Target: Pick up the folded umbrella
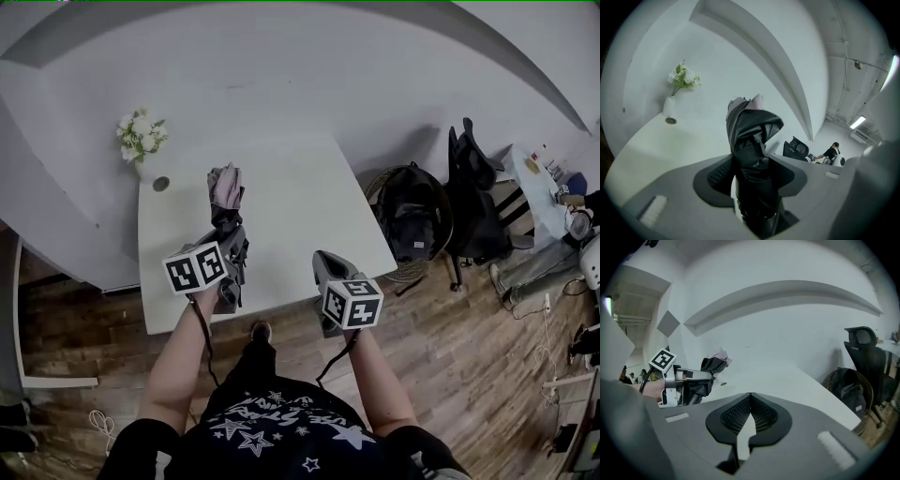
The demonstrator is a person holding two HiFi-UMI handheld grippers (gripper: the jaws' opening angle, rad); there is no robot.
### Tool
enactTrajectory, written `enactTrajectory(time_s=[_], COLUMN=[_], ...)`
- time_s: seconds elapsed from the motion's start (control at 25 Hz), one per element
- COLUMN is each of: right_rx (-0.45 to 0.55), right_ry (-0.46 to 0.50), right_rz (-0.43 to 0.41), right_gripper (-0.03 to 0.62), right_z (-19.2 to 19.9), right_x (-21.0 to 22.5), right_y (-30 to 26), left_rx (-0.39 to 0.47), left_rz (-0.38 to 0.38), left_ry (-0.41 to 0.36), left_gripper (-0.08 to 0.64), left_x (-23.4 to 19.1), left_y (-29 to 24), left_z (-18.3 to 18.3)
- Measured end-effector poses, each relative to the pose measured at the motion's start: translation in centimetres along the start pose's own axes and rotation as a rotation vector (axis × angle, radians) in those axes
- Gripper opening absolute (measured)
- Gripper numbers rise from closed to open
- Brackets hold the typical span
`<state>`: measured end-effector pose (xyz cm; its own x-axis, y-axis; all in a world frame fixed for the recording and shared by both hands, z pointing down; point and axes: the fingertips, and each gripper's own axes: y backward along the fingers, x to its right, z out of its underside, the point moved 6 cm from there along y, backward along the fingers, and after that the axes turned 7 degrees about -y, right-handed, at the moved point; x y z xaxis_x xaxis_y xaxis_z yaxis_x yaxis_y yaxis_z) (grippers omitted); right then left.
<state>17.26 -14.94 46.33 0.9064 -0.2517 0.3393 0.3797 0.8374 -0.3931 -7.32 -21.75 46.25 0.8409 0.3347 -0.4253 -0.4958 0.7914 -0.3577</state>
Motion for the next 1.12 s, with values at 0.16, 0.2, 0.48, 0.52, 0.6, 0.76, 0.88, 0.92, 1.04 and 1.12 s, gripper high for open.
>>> enactTrajectory(time_s=[0.16, 0.2, 0.48, 0.52, 0.6, 0.76, 0.88, 0.92, 1.04, 1.12], right_rx=[0.004, 0.005, 0.0, -0.002, -0.005, -0.012, -0.012, -0.011, -0.012, -0.016], right_ry=[-0.009, -0.011, -0.03, -0.031, -0.029, -0.031, -0.033, -0.034, -0.036, -0.033], right_rz=[0.009, 0.01, -0.003, -0.007, -0.013, -0.03, -0.04, -0.043, -0.055, -0.06], right_gripper=[0.017, 0.017, 0.017, 0.017, 0.017, 0.017, 0.017, 0.017, 0.017, 0.017], right_z=[1.7, 2.1, 4.5, 4.8, 5.3, 6.1, 6.4, 6.5, 6.8, 7.0], right_x=[0.0, 0.0, -0.4, -0.6, -0.8, -1.2, -1.5, -1.7, -2.2, -2.5], right_y=[3.2, 3.9, 7.0, 7.3, 7.8, 8.4, 8.6, 8.6, 8.5, 8.5], left_rx=[0.006, 0.008, 0.025, 0.027, 0.035, 0.046, 0.054, 0.056, 0.057, 0.061], left_rz=[-0.006, -0.011, -0.003, 0.003, 0.009, 0.017, 0.031, 0.035, 0.038, 0.037], left_ry=[-0.016, -0.02, -0.028, -0.022, -0.012, -0.009, -0.003, -0.002, -0.003, -0.004], left_gripper=[0.207, 0.207, 0.209, 0.209, 0.209, 0.209, 0.209, 0.209, 0.209, 0.209], left_x=[1.6, 1.8, 3.4, 3.6, 3.9, 4.4, 4.9, 5.0, 5.2, 5.2], left_y=[2.8, 3.4, 7.8, 8.3, 9.2, 11.0, 12.0, 12.3, 13.0, 13.4], left_z=[1.8, 2.2, 5.0, 5.3, 5.8, 6.7, 7.0, 7.0, 7.3, 7.4])
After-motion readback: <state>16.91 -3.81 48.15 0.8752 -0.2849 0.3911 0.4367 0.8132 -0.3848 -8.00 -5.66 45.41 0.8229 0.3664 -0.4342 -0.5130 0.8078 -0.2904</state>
